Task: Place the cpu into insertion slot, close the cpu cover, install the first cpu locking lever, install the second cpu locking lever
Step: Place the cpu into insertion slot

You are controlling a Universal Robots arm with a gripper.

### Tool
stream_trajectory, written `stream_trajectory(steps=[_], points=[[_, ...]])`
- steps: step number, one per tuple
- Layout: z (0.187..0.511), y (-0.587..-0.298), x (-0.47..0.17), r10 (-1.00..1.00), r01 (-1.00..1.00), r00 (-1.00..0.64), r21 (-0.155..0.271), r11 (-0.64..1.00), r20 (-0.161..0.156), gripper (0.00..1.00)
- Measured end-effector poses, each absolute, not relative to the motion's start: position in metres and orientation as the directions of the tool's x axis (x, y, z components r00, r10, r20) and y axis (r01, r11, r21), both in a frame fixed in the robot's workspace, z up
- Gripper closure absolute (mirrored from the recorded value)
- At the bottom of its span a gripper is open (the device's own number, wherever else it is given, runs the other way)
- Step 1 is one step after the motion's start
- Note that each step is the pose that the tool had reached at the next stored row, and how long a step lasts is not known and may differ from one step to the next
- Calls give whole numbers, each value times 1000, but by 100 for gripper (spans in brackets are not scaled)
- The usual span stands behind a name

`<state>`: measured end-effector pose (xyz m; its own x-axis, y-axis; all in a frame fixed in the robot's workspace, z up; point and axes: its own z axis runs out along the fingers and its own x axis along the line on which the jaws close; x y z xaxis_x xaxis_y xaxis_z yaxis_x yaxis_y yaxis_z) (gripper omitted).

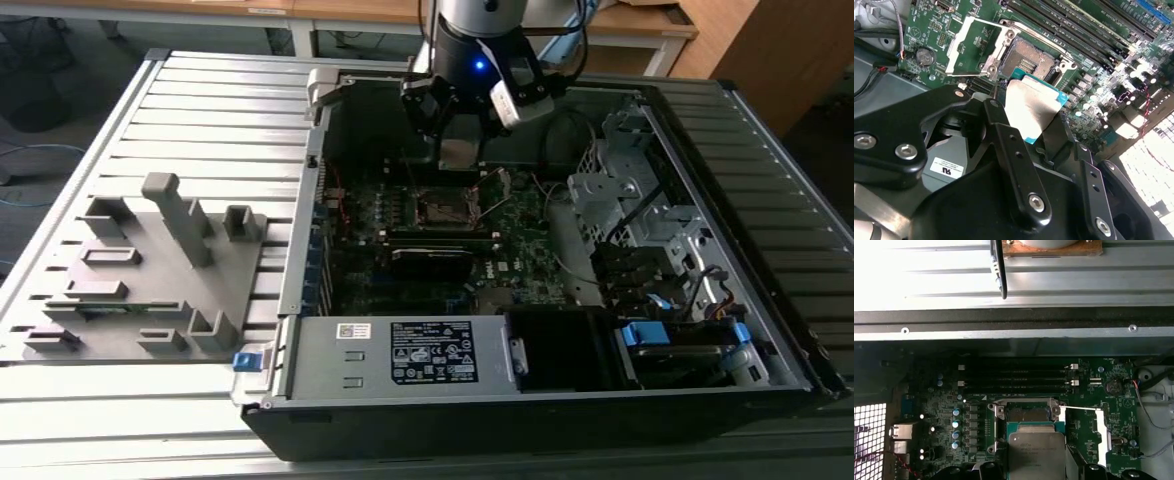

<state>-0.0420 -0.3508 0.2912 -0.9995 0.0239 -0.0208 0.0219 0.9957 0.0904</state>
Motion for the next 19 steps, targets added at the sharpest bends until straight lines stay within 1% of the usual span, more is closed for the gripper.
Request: stream_trajectory(steps=[19], points=[[284,-351,-42,24,22,-999,90,996,-21,46]])
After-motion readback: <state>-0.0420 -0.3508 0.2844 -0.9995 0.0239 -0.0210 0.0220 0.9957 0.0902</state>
